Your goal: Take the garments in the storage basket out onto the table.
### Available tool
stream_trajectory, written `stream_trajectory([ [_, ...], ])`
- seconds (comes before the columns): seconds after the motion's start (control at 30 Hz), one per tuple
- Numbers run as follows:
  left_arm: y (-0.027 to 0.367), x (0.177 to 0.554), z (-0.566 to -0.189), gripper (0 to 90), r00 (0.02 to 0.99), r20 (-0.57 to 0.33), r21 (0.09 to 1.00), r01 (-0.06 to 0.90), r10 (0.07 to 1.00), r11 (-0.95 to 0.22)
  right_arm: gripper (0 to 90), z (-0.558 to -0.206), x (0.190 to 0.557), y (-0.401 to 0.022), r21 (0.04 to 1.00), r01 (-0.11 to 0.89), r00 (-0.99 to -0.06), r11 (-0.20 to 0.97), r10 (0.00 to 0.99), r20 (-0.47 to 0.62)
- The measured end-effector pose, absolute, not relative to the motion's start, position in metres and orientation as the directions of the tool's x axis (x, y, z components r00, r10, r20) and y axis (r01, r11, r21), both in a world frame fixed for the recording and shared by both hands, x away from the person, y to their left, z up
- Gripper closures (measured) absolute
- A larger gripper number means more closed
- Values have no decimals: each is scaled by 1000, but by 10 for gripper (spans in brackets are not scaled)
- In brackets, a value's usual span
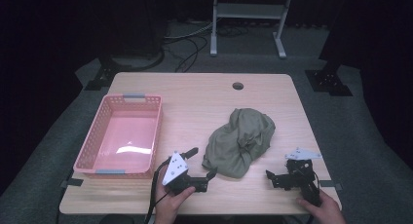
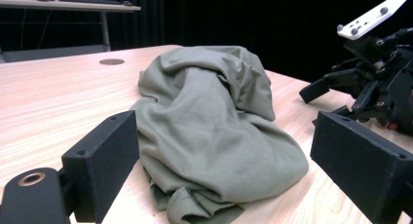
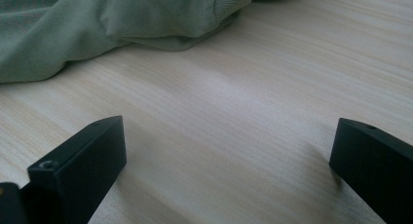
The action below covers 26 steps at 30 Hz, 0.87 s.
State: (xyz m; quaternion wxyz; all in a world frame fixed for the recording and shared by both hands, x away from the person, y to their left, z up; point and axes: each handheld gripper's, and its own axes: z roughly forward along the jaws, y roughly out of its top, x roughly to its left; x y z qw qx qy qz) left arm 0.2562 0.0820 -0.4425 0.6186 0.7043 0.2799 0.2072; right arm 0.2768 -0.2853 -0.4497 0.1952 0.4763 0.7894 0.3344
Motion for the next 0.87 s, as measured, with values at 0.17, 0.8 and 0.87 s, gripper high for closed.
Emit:
stream_trajectory([
  [0.17,81,253,-443,101,752,-33,990,116,658,-82,0,-450,277,-285,714,621,-470,323,883,10],
  [0.8,83,247,-444,100,741,-26,995,87,671,-58,0,-450,277,-285,714,621,-470,323,883,10],
  [0.87,83,247,-444,100,741,-23,995,84,671,-59,0,-450,277,-285,714,621,-470,323,883,10],
])
